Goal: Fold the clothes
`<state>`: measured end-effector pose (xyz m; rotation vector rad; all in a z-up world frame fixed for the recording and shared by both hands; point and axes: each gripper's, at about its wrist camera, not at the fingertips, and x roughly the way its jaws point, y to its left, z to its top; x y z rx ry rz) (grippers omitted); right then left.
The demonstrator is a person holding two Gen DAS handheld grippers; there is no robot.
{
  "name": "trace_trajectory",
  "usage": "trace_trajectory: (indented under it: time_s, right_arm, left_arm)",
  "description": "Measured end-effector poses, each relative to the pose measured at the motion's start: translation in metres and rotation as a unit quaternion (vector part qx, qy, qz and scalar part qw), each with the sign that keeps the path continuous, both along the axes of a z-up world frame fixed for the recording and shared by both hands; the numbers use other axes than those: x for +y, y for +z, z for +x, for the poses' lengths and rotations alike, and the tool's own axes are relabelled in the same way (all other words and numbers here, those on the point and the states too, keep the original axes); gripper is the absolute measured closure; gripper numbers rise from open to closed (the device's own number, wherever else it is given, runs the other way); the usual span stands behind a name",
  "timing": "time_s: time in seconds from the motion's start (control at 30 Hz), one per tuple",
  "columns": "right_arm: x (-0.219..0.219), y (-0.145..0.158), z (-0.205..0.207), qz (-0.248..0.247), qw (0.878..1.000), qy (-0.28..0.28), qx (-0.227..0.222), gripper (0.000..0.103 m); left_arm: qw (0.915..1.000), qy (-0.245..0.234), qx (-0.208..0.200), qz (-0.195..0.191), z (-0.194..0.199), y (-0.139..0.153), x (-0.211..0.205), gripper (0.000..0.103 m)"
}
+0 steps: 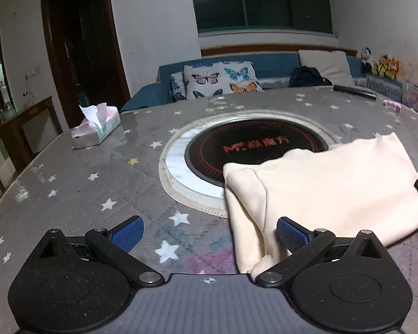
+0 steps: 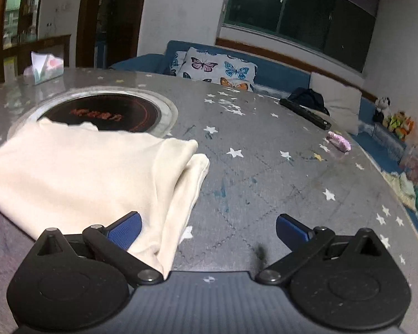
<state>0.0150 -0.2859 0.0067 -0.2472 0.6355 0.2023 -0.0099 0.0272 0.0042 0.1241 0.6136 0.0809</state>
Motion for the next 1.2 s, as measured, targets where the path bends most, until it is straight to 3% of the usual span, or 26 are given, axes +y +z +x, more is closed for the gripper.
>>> trace_trajectory:
  time_s: [0.3,0.47,0.57,0.73,0.93,1.2]
  right_arm:
    - [0.012,0.017,0.036,-0.002,0.999,-0.016,-0.045,0.000]
    - [0.013,-0.003,0.066,-0.029,0.999,-0.036,-0.019,0.000]
    - [0.003,-0.007,0.072,-0.007,0.999,-0.044,-0.003,0.000]
    - [0.000,0.004,0.072,0.002,0.999,-0.041,-0.021,0.000]
    - [0.003,-0.009,0.083,-0.014,0.999,-0.043,-0.003,0.000]
    - [0.008,-0.003,0.082,-0.018,0.999,-0.034,-0.012,0.000]
  left_arm:
    - [0.9999,0.014,0.005,-0.004,0.025,0.000,0.002,0.000]
    - [0.9996,0.026,0.014,0.001,0.040,-0.005,0.006,0.000]
    - [0.9992,0.032,0.024,0.001,0.046,-0.009,0.010,0.000]
    - [0.9991,0.035,0.022,-0.005,0.057,-0.006,0.012,0.000]
    - [0.9990,0.037,0.026,0.000,0.073,-0.007,0.011,0.000]
    - [0.9990,0.036,0.028,0.005,0.088,-0.009,0.010,0.000]
